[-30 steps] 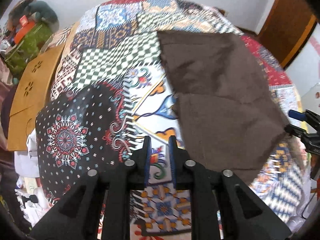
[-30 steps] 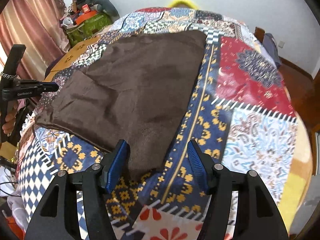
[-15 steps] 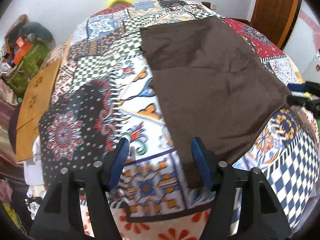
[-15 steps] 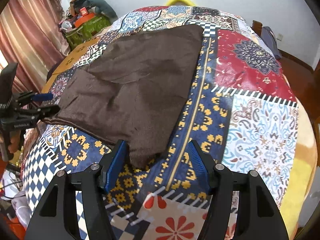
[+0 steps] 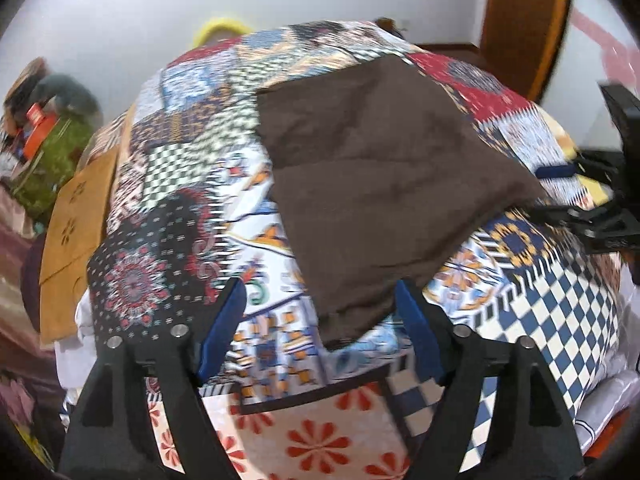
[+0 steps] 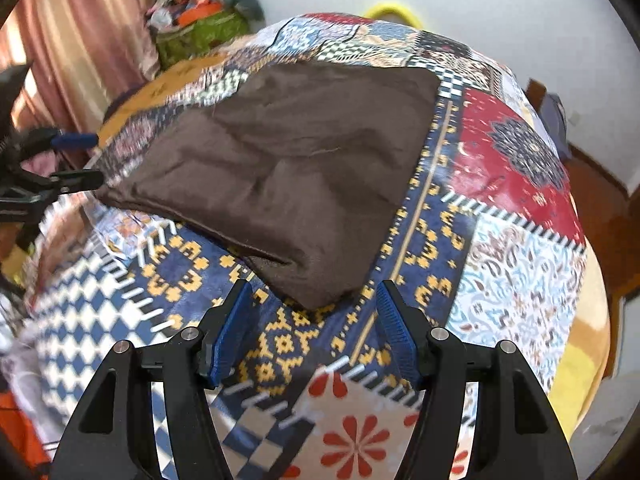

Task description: Fold small clothes

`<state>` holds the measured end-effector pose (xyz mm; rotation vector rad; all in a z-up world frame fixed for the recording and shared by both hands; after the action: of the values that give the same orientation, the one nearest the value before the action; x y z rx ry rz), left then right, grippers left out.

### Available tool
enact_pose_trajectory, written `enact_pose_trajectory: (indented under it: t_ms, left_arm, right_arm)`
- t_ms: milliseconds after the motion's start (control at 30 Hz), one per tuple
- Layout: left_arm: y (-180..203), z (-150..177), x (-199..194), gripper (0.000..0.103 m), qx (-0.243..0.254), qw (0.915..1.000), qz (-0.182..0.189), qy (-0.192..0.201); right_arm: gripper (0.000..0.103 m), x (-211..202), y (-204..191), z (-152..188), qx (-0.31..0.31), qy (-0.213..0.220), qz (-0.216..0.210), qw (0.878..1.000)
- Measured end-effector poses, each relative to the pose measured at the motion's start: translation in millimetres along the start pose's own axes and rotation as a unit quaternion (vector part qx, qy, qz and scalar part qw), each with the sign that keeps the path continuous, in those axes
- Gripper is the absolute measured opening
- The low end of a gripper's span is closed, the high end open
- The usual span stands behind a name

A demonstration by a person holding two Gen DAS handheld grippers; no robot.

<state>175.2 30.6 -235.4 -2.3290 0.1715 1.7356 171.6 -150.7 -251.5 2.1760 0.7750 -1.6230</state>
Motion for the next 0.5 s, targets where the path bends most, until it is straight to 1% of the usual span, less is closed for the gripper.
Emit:
enact_pose_trajectory:
  t_ms: [133,200,233,333,367,400,500]
  left_arm:
    - [26.2,-4.2,13.9,0.081,0.05,0.9985,-0.023,-0.011]
    - [29.8,-9.9,17.6,0.087,0.06,0.9974,-0.039,-0.003]
    - [30.2,-14.3,19.6,0.088,0.062,0.9971,-0.045,-0.003]
    - [30.9,-26.5,26.9,0.088,0.068,0.9969,-0.038,-0.006]
    - [30.9,-31.0,30.4,0.089,0.07,0.9969,-0.036,-0.005]
    - [31.1,-34.1,33.1,0.092,0.075,0.9965,-0.038,-0.003]
    - [29.1,-46.1,40.7,0.093,0.092,0.9945,-0.05,0.005]
  right_arm:
    - [0.06,4.6,-4.3,-11.5,-0.027,0.017,0.016,0.999]
    - [0.06,8.4,-5.1,-16.9,-0.037,0.014,0.015,0.999]
    - [0.059,10.9,-5.6,-19.1,-0.041,0.011,0.013,0.999]
    - [0.045,16.5,-5.7,-25.0,-0.044,0.002,-0.01,0.999]
    - [0.035,18.2,-4.1,-27.6,-0.04,0.0,-0.015,0.999]
    - [0.028,19.8,-3.4,-28.5,-0.037,-0.004,-0.016,0.999]
    - [0.022,22.2,-1.5,-31.7,-0.034,-0.011,-0.026,0.999]
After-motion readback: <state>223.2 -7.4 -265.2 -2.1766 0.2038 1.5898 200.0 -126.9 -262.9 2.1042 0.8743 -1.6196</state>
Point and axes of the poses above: each gripper's, at about its wrist camera, not at the fingertips, and x roughly the way its jaws point, y to its right, z to its underside, the point moved 6 cm from there along x, roughly the way its jaws point, and after that the axes turned 14 degrees about -y, right-handed, at the moved point
